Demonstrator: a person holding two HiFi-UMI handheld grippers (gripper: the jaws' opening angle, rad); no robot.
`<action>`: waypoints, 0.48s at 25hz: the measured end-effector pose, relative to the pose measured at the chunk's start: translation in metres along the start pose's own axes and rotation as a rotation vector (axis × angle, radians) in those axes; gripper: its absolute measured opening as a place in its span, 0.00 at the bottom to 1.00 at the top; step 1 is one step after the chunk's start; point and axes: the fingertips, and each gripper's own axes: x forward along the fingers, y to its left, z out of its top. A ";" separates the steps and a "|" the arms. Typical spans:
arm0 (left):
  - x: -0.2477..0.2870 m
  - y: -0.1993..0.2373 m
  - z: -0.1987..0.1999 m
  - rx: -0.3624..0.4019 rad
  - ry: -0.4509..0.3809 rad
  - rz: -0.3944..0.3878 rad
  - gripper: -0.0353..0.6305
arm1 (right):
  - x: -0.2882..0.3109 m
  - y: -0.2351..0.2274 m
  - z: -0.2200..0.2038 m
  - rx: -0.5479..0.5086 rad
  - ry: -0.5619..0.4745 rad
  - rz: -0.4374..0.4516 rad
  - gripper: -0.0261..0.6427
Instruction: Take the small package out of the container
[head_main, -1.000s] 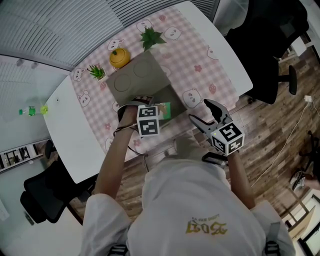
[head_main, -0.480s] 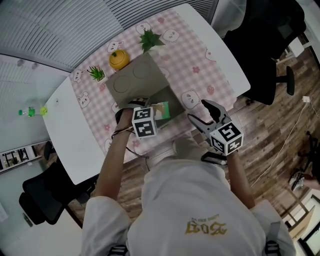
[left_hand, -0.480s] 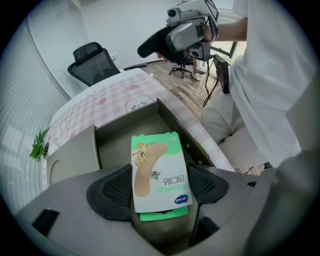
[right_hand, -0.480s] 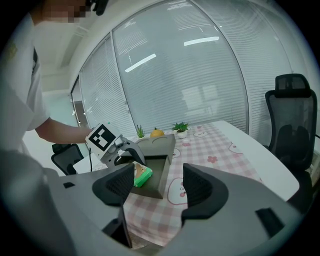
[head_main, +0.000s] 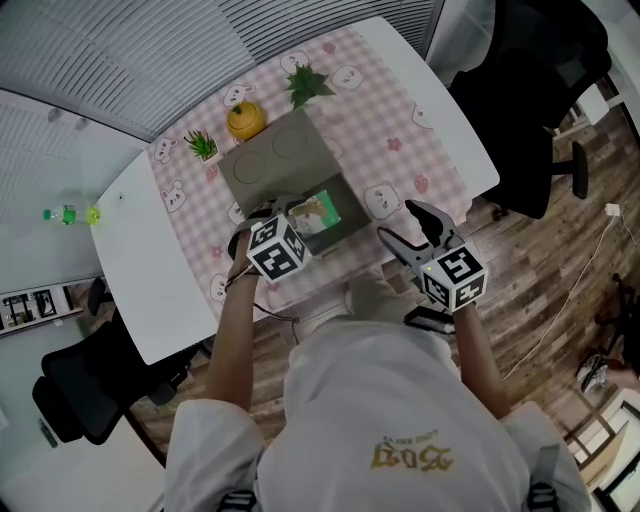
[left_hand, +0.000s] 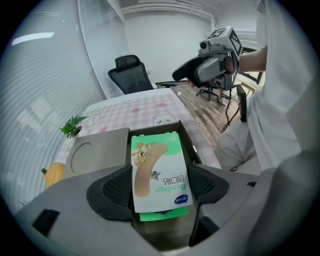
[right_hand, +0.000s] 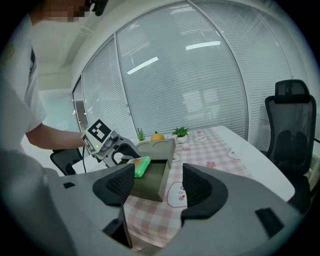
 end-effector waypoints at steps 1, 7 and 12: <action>-0.002 -0.001 0.001 -0.026 -0.015 0.010 0.59 | -0.002 0.001 0.002 -0.006 -0.007 -0.006 0.50; -0.026 0.004 0.006 -0.214 -0.130 0.109 0.59 | -0.013 0.003 0.018 -0.045 -0.051 -0.062 0.50; -0.056 0.015 0.014 -0.348 -0.261 0.227 0.59 | -0.018 0.010 0.028 -0.036 -0.087 -0.071 0.49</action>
